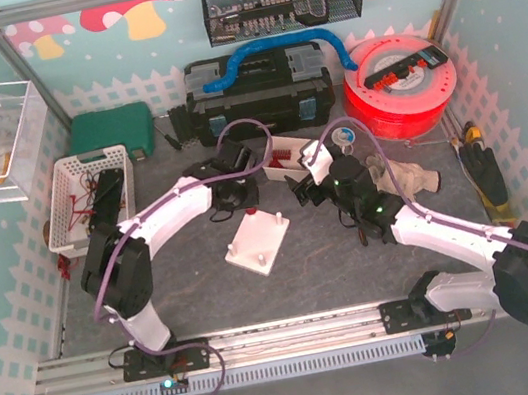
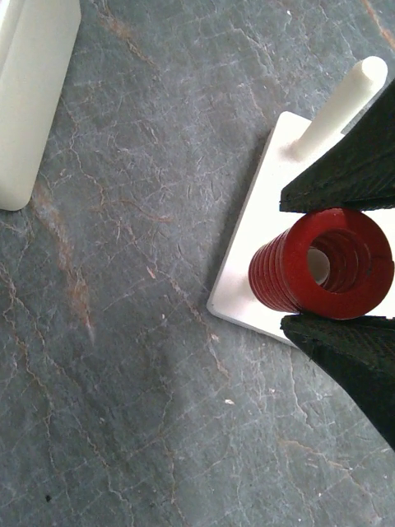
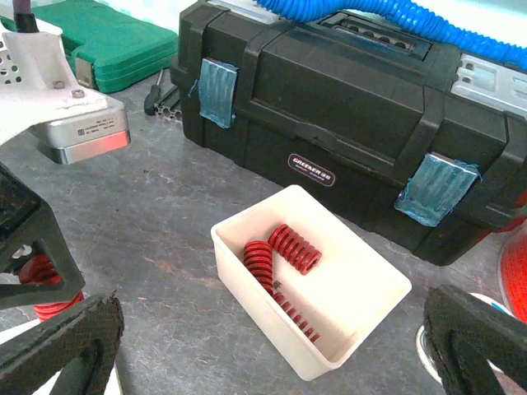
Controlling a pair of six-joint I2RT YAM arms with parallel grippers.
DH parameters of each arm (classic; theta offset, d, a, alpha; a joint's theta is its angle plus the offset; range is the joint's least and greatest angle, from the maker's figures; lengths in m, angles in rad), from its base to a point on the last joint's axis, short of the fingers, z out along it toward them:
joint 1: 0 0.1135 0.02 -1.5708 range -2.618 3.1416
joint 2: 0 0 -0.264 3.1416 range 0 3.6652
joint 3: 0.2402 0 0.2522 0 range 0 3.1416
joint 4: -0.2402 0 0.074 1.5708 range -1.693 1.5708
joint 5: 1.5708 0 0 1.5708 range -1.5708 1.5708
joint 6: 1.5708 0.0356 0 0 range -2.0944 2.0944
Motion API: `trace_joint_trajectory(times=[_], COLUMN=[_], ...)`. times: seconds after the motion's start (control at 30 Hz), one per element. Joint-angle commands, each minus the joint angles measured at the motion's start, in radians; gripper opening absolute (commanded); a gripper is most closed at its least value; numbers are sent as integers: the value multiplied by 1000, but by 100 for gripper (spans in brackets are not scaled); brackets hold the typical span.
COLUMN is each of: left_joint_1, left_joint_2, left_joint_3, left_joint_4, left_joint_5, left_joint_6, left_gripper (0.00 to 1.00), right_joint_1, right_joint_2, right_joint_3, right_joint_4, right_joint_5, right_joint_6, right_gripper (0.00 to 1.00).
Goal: Install the large spring
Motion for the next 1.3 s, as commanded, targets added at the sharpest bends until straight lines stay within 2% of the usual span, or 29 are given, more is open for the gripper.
trace_joint_trajectory(times=[0.0,0.17,0.37,0.57,0.73,0.9,0.97,1.1,1.17,1.27], left_joint_1=[-6,-6,-6,-7,11,66,88,122,136,149], left_joint_2=[9,17,17,-3,-55,-140,-176,-245,-277,-325], left_joint_3=[-17,-25,-40,-40,-20,-7,-4,-11,-20,-33], left_joint_4=[34,40,43,40,18,17,17,18,18,18], left_joint_5=[-21,1,33,35,60,117,127,125,112,90], left_joint_6=[19,17,20,22,-5,-51,-64,-88,-94,-97], left_gripper=[18,32,39,48,60,68,71,79,83,94], right_joint_1=[4,4,-14,-48,-119,-186,-201,-229,-239,-242], right_joint_2=[11,36,125,160,206,327,388,496,566,671], right_joint_3=[37,65,187,249,294,383,439,535,592,675], right_joint_4=[-8,-43,-178,-210,-223,-250,-279,-300,-337,-395], right_joint_5=[4,-6,-38,-76,-141,-242,-275,-346,-366,-388], right_joint_6=[1,36,108,166,163,114,91,63,45,12], right_gripper=[99,99,99,99,99,97,94,82,72,54])
